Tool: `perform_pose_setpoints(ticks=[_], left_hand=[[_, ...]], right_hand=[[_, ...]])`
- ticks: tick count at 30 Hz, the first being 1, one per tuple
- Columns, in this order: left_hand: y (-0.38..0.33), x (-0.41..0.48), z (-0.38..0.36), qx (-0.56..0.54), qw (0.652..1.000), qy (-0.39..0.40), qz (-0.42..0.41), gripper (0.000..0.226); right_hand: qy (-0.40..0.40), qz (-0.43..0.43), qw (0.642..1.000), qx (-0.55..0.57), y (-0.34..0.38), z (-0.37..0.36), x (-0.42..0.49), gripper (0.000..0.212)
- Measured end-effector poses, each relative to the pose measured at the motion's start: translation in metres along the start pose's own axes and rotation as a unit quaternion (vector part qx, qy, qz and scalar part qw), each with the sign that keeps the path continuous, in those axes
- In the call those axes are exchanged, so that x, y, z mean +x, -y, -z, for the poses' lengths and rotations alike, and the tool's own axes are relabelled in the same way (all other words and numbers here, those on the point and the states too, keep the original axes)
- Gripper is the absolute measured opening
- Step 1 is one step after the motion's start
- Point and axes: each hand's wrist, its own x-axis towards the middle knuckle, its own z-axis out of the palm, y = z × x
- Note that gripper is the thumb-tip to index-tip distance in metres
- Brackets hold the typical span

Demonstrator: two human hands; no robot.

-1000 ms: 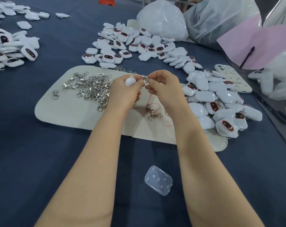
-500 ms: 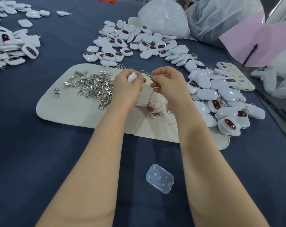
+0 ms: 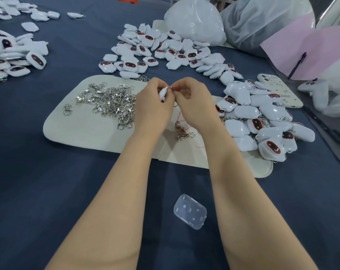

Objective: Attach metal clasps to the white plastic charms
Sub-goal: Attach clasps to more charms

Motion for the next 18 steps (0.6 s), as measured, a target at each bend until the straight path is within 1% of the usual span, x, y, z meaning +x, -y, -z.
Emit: perform_pose_setpoints(ticks=[4, 6, 11, 16, 18], left_hand=[[-0.001, -0.001, -0.001, 0.015, 1.0, -0.007, -0.011, 0.012], [0.0, -0.001, -0.002, 0.019, 1.0, -0.007, -0.01, 0.013], [0.0, 0.0, -0.002, 0.016, 1.0, -0.002, -0.008, 0.013], [0.001, 0.002, -0.003, 0.001, 1.0, -0.01, -0.003, 0.006], [0.001, 0.002, -0.003, -0.003, 1.0, -0.009, -0.004, 0.007]], right_hand=[[-0.021, -0.032, 0.997, 0.071, 0.001, -0.001, 0.0, 0.012], [-0.02, -0.045, 0.993, 0.11, 0.002, -0.001, -0.001, 0.013], [-0.017, -0.02, 0.998, 0.063, 0.002, 0.005, 0.001, 0.017], [0.017, -0.031, 0.997, 0.067, 0.001, 0.009, 0.001, 0.014], [0.023, -0.033, 0.997, 0.062, 0.0, 0.01, 0.0, 0.013]])
